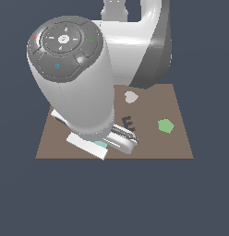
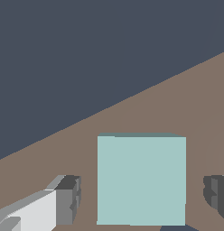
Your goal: Insert a designated object into the corresponding slot on a board.
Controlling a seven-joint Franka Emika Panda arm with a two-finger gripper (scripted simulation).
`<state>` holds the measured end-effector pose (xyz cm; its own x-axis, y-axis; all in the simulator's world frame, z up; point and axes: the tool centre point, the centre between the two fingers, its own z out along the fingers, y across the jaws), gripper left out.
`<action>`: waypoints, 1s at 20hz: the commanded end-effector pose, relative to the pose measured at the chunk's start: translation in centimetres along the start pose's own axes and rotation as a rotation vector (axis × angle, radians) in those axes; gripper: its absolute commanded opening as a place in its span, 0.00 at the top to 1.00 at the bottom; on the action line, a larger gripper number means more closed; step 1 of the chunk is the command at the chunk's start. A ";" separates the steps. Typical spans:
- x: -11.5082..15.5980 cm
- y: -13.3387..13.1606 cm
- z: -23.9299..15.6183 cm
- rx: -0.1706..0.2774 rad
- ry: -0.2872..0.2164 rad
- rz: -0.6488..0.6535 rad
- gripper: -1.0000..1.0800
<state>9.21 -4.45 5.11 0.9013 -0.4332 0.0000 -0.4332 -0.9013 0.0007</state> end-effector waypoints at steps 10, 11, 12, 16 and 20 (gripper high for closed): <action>0.1 0.0 1.8 0.001 0.000 0.006 0.04; 0.2 0.0 2.0 0.001 0.000 0.007 0.04; 0.2 0.0 2.1 0.001 0.000 0.007 0.04; 0.2 0.0 2.1 0.001 0.000 0.007 1.00; 0.2 0.0 2.1 0.001 0.000 0.007 1.00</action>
<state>9.36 -4.50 3.07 0.8983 -0.4393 0.0003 -0.4393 -0.8983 -0.0004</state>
